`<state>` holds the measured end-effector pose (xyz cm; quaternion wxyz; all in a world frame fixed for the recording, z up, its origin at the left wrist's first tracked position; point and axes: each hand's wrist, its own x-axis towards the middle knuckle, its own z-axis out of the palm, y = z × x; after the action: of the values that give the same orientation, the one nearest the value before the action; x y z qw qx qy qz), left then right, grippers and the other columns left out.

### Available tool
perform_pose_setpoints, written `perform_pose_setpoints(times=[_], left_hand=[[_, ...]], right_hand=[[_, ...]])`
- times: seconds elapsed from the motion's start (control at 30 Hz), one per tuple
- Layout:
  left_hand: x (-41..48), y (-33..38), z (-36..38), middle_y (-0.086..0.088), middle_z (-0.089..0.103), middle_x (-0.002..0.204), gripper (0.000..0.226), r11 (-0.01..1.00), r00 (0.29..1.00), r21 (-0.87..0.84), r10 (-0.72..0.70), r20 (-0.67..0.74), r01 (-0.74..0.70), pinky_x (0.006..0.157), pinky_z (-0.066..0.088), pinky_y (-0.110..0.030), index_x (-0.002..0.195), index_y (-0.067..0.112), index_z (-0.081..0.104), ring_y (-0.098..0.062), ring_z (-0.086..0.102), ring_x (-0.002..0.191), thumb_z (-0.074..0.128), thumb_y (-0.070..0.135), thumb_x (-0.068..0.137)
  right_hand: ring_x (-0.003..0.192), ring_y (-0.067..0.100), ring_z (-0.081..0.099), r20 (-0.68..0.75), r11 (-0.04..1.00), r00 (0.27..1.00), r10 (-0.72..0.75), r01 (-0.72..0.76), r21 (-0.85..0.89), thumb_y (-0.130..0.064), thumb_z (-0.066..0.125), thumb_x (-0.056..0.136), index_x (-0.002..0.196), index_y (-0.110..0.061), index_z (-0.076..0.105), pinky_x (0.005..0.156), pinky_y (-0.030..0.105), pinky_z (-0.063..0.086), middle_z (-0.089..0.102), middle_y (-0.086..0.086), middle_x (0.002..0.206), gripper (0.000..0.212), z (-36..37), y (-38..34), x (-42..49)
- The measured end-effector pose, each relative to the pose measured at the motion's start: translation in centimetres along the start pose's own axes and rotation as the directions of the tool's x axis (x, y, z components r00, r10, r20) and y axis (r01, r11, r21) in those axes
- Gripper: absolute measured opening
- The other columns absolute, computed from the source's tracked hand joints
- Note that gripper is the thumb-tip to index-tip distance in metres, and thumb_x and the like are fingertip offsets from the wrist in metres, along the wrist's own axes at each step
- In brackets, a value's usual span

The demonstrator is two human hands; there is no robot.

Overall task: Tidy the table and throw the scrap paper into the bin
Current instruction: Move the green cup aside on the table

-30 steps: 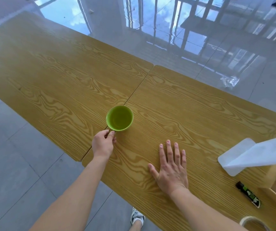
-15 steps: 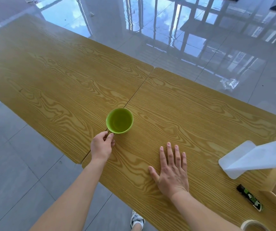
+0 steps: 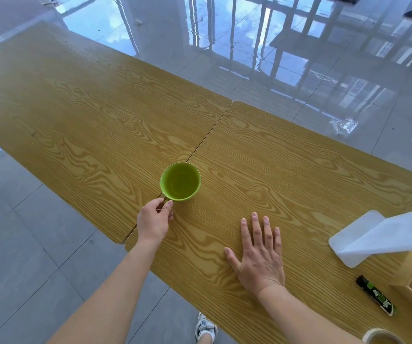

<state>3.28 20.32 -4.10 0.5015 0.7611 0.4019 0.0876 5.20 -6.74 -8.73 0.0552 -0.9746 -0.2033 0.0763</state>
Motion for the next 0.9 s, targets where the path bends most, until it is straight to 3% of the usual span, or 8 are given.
perform_pose_setpoints(times=[0.17,0.3,0.47,0.6,0.67,0.73,0.8,0.9], left_hand=[[-0.2,-0.2,0.3,-0.002,0.071,0.078,0.023,0.999,1.0,-0.052,-0.009,-0.026,0.007,0.078,0.059,-0.047,0.109,0.013,0.067,-0.018,0.07,0.07,0.066,0.029,0.092],[-0.7,-0.5,0.1,-0.005,0.064,0.103,0.041,0.998,0.998,-0.059,-0.029,-0.048,0.026,0.074,0.061,-0.042,0.124,0.018,0.058,-0.02,0.071,0.074,0.071,0.032,0.088],[-3.2,-1.3,-0.4,0.001,0.06,0.108,0.044,0.987,0.996,0.154,-0.021,-0.082,0.034,0.079,0.052,-0.033,0.128,0.019,0.058,-0.013,0.063,0.088,0.07,0.027,0.088],[-6.2,-0.5,0.0,0.001,0.057,0.104,0.037,0.967,1.0,0.253,0.014,-0.027,-0.007,0.078,0.046,-0.028,0.124,0.018,0.061,-0.005,0.055,0.084,0.068,0.022,0.088],[-7.5,0.1,0.5,0.002,0.056,0.102,0.032,0.953,0.998,0.298,0.049,0.041,-0.059,0.075,0.045,-0.024,0.12,0.019,0.063,-0.005,0.055,0.083,0.067,0.02,0.088],[-8.7,0.8,1.1,0.003,0.055,0.099,0.03,0.937,0.988,0.324,0.101,0.119,-0.135,0.068,0.042,-0.018,0.118,0.02,0.064,-0.005,0.055,0.083,0.066,0.018,0.088],[-10.0,1.6,2.0,0.003,0.055,0.098,0.03,0.922,0.971,0.327,0.155,0.181,-0.208,0.067,0.04,-0.016,0.119,0.019,0.063,-0.006,0.055,0.084,0.065,0.016,0.089],[-11.8,3.2,3.9,0.004,0.055,0.099,0.032,0.9,0.935,0.307,0.23,0.27,-0.31,0.071,0.044,-0.019,0.121,0.019,0.063,-0.006,0.055,0.086,0.065,0.016,0.089]], right_hand=[[0.151,0.03,-0.001,0.007,1.0,1.0,0.005,-0.005,-0.005,-0.075,0.025,0.089,0.155,-0.019,0.02,0.119,0.055,0.007,0.003,0.007,0.165,0.087,-0.1,0.0,0.0],[0.151,0.03,-0.001,0.012,1.0,1.0,0.005,-0.005,-0.01,-0.075,0.025,0.089,0.155,-0.019,0.018,0.119,0.055,0.006,0.002,0.007,0.165,0.087,0.0,0.0,0.0],[0.151,0.03,-0.003,0.035,1.0,0.999,0.0,0.0,0.002,-0.075,0.023,0.089,0.155,-0.019,0.015,0.12,0.056,0.004,0.002,0.007,0.165,0.087,-0.2,0.0,0.1],[0.146,0.026,-0.027,0.154,1.0,0.988,0.012,-0.014,0.016,-0.08,0.006,0.086,0.155,-0.025,-0.007,0.119,0.054,-0.011,-0.024,0.001,0.162,0.089,-1.0,0.0,0.2],[0.144,0.023,-0.034,0.205,0.997,0.979,-0.005,-0.01,0.072,-0.08,0.01,0.085,0.154,-0.028,-0.012,0.118,0.05,-0.017,-0.029,-0.001,0.16,0.089,-2.1,0.1,0.6],[0.149,0.023,-0.02,0.228,0.988,0.973,-0.025,-0.011,0.157,-0.074,0.027,0.088,0.155,-0.027,0.002,0.121,0.046,-0.009,-0.014,0.0,0.164,0.086,-3.6,0.5,0.7],[0.15,0.024,0.004,0.195,0.965,0.98,-0.024,-0.029,0.262,-0.062,0.042,0.092,0.153,-0.024,0.021,0.123,0.042,0.008,0.012,0.003,0.163,0.075,-5.3,1.2,0.2],[0.136,0.02,0.033,0.114,0.932,0.993,0.031,-0.07,0.357,-0.049,0.052,0.094,0.146,-0.021,0.037,0.114,0.036,0.031,0.045,0.0,0.145,0.061,-7.1,2.8,-1.7]])
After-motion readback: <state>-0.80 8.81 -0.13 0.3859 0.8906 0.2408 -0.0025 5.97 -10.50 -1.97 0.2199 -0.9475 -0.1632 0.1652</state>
